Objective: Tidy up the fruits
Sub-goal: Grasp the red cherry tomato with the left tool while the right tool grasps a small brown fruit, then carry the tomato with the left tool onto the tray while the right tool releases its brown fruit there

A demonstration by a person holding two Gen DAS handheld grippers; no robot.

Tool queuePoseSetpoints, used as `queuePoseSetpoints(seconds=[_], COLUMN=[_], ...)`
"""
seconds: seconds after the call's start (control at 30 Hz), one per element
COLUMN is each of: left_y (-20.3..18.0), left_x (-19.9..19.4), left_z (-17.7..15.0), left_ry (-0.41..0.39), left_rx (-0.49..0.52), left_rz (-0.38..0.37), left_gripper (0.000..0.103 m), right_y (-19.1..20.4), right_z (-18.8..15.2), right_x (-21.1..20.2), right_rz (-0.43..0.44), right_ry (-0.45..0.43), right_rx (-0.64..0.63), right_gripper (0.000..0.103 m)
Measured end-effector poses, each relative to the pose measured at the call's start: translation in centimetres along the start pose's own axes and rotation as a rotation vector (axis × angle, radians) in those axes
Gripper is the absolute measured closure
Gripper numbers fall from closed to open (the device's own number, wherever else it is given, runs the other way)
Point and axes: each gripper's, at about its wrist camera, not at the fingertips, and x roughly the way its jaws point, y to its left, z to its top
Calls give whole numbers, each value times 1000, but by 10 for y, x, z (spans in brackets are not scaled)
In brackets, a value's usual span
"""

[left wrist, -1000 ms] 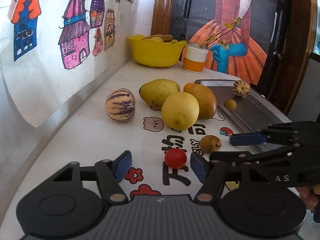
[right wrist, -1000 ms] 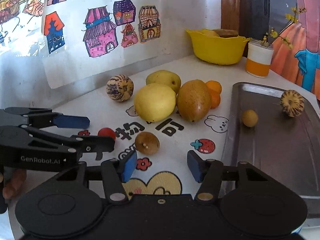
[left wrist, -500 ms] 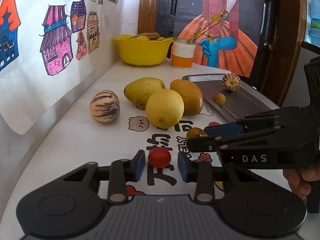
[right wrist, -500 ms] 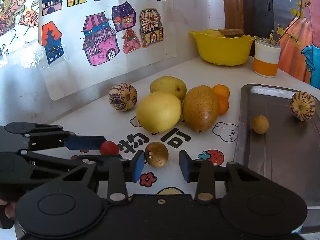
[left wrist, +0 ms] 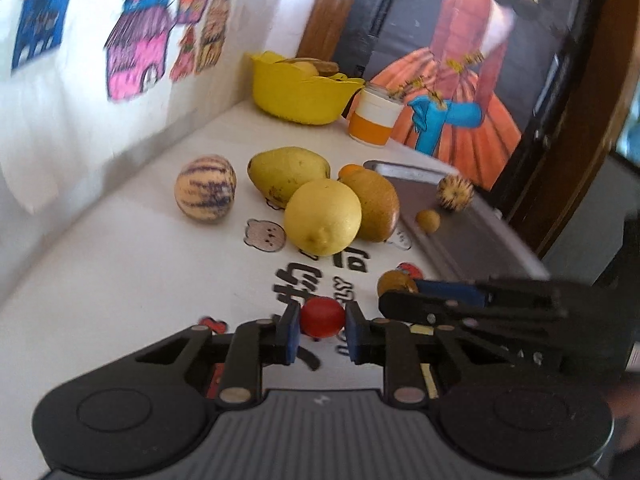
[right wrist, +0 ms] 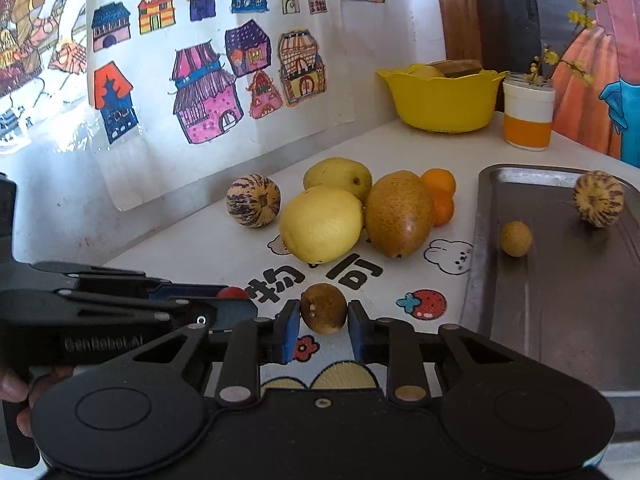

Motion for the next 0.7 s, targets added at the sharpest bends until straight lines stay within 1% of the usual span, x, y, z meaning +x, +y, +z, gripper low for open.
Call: queuePoseSetpoints(seconds=[0.1, 0.2, 0.3, 0.5, 0.7], left_y=[-3, -15, -34, -77, -114], left_x=[2, 4, 9, 37, 73], left_z=[2, 5, 11, 26, 35], left_ry=[-4, -16, -32, -36, -4], left_rx=[-31, -22, -14, -5, 7], left_rz=[-1, 1, -18, -67, -109], left_gripper=[78, 78, 78, 78, 78], right_y=[-9, -22, -36, -76, -120], right_z=[-1, -2, -2, -3, -10], right_x=[-14, -32, -46, -66, -77], right_rz=[-3, -17, -40, -108, -184], right_ry=[-27, -62, -93, -124, -131], right_rx=[21, 48, 78, 131, 184], right_gripper=[75, 75, 75, 75, 75])
